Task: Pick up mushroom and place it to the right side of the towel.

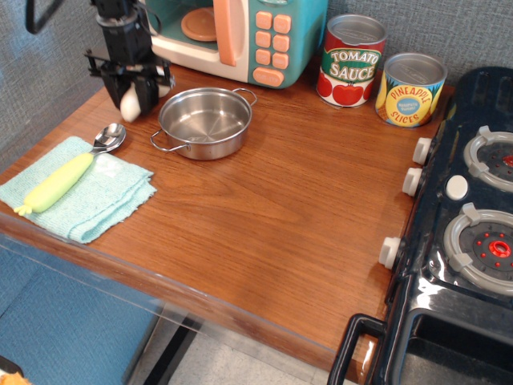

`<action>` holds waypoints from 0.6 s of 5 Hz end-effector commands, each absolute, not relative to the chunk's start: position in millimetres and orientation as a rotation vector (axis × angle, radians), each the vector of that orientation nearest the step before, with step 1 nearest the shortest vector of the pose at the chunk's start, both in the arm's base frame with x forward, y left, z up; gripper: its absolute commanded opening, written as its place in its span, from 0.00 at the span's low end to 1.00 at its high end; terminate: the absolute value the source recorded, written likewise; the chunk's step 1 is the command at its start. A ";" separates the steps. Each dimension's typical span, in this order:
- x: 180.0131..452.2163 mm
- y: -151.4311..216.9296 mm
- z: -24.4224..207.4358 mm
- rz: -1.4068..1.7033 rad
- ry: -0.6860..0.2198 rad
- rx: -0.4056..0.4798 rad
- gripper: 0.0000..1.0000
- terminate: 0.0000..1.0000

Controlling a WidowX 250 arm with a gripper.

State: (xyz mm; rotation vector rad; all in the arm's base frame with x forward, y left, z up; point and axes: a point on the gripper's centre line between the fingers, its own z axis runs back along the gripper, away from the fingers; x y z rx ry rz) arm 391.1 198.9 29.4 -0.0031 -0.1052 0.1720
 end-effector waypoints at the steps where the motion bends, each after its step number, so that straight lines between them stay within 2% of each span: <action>1: 346.0 172.9 112.2 0.072 -0.294 0.012 0.00 0.00; 2: 295.2 140.7 99.4 -0.032 -0.254 0.017 0.00 0.00; 3: 263.1 111.6 81.6 -0.120 -0.224 0.016 0.00 0.00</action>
